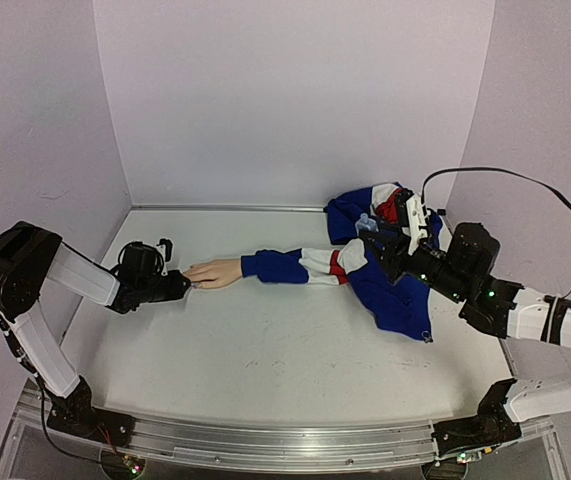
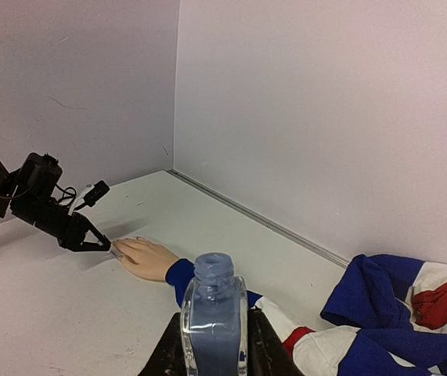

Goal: Paint the nails

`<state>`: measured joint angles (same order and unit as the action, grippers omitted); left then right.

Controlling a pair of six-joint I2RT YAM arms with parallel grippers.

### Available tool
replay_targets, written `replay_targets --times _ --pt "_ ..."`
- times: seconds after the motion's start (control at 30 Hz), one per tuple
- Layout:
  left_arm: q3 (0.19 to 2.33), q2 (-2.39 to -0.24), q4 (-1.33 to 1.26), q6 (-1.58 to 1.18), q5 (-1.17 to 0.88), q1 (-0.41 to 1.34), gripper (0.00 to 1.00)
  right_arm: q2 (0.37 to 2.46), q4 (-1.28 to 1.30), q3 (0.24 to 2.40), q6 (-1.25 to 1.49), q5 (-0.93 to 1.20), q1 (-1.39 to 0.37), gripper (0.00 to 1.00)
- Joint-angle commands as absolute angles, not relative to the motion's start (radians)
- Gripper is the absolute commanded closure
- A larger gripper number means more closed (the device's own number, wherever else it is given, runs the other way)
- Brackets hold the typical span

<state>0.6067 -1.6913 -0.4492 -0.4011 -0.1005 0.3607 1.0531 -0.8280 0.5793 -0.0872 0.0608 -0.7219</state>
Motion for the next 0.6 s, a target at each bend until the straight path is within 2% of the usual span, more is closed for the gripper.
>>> replay_targets --times 0.0,0.37,0.57 --pt "0.622 -1.662 -0.469 -0.418 -0.077 0.356 1.00 1.059 -0.916 0.590 -0.092 0.074 -0.715 1.00" --pt "0.562 -1.548 -0.468 -0.422 -0.037 0.357 1.00 1.043 -0.916 0.581 -0.084 0.082 -0.715 1.00" --pt "0.573 -1.549 -0.466 -0.373 -0.136 0.358 1.00 1.035 -0.916 0.578 -0.082 0.084 -0.715 1.00"
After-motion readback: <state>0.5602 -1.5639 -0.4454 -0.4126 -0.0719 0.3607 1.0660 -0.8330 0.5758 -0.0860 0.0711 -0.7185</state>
